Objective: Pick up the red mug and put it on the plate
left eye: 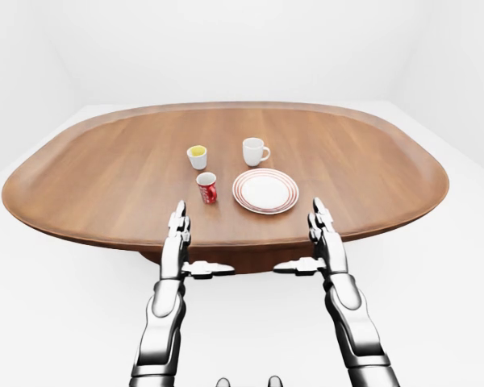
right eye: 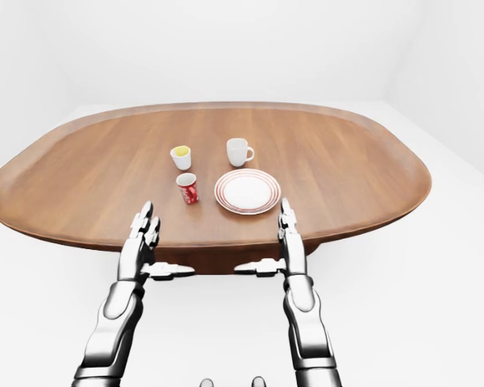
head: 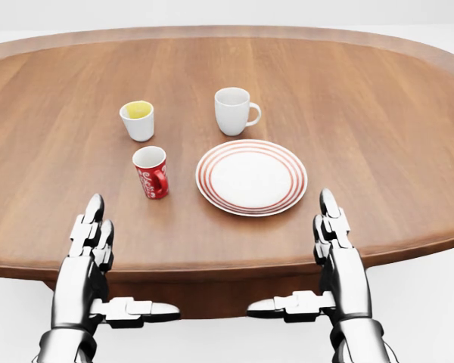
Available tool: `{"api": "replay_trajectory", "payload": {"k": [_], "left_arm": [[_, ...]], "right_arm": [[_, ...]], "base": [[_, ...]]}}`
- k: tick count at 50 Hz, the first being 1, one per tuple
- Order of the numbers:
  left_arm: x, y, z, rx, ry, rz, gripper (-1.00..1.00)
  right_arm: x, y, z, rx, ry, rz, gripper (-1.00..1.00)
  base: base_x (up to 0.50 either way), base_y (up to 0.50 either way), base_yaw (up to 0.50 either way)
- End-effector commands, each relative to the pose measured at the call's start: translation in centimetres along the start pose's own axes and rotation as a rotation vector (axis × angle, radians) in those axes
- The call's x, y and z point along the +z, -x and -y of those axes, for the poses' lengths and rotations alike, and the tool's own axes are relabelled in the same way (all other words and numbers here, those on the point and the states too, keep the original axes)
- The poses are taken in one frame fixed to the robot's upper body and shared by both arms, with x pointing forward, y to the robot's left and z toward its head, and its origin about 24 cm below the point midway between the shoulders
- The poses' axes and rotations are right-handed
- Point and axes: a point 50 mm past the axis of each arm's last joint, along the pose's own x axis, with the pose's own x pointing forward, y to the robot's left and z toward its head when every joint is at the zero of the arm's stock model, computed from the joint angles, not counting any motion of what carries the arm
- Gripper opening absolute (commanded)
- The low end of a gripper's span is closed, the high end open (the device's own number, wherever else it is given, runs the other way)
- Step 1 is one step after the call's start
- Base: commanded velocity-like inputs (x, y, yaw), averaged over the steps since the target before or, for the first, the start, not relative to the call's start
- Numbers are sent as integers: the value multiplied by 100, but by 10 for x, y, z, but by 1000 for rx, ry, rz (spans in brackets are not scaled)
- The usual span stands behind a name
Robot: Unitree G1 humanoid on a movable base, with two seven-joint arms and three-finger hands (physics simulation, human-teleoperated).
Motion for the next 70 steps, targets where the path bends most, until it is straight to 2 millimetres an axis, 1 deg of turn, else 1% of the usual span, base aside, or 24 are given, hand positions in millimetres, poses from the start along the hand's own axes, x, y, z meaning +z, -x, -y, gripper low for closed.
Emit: {"api": "replay_trajectory", "payload": {"k": [1,2,19,31,60,70], "left_arm": [[-2,1,-4,-20,-13,5,100],[-2,1,-4,-19,-15,5,100],[-3,2,-4,-8,-23,10,100],[-3,1,-4,-7,-28,16,100],[-3,2,-4,-12,-32,14,100],[-5,0,-5,-12,-33,6,100]], "right_arm": [[-2,0,-4,24,29,-14,100],[-2,0,-3,4,49,-20,100],[1,3,-1,7,24,-4,100],[-1,1,1,-2,33,-11,100],[-3,0,3,-10,31,-14,100],[-4,-1,3,-4,14,-17,100]], "base": [[0,0,0],[0,0,0],[0,0,0],[0,0,0],[0,28,0],[0,1,0]]}}
